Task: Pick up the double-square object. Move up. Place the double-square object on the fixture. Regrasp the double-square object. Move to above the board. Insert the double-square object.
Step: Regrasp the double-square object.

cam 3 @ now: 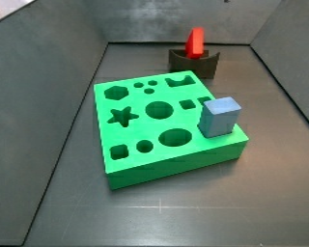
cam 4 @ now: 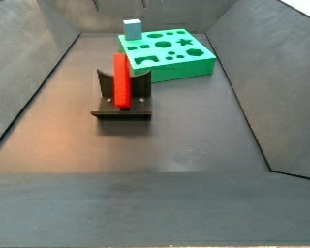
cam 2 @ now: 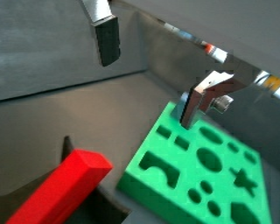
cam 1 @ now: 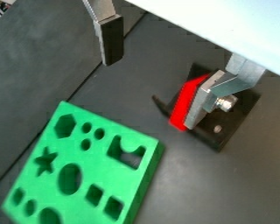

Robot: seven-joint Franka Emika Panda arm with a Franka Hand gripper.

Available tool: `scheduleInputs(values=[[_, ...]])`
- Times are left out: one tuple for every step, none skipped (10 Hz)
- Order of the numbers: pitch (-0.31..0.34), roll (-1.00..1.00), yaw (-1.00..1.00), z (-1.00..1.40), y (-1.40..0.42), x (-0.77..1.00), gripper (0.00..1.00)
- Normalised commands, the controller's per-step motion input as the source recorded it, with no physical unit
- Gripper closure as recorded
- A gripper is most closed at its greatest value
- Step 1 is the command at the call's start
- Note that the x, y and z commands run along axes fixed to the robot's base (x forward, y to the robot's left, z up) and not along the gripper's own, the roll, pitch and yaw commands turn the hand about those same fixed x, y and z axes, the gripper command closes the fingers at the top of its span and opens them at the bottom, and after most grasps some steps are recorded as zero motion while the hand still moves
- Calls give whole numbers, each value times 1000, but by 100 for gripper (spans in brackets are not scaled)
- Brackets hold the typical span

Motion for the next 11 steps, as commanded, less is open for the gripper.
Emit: scheduleInputs(values=[[21,1000,35,-3,-40,-3,0],[15,1000,36,2,-31,-9,0],[12,1000,37,-1,-26,-12,0],[9,1000,37,-4,-23,-10,0],[7,1000,39,0,-20,-10,0],[9,1000,40,7,-18,-8,0],[13,1000,41,11,-17,-6,0],[17,1000,43,9,-20,8,0],[21,1000,45,-3,-20,18,0],[28,1000,46,-11,-23,33,0],[36,1000,49,-15,-25,50,0]])
